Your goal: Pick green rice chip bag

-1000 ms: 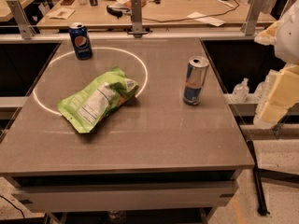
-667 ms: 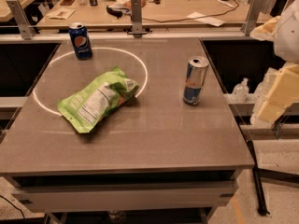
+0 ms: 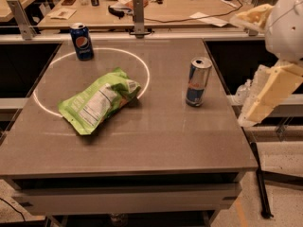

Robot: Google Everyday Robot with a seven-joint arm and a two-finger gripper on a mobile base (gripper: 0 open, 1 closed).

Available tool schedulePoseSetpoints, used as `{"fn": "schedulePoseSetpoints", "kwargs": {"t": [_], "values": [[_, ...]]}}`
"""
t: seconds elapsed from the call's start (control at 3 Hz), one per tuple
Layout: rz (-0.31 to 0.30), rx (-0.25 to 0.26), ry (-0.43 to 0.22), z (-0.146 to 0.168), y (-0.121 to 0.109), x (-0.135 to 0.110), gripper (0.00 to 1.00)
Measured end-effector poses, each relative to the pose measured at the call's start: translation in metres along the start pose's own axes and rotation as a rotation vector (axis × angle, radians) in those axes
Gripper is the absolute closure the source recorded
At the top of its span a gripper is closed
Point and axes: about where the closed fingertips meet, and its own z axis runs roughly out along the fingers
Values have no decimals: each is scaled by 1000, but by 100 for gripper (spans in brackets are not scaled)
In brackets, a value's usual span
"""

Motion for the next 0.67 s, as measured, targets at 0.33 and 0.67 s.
{"fn": "schedulePoseSetpoints", "kwargs": {"t": [0.33, 0.67], "values": [[-84, 70, -66, 1, -3, -35, 0], [-132, 159, -111, 13, -9, -59, 0]]}}
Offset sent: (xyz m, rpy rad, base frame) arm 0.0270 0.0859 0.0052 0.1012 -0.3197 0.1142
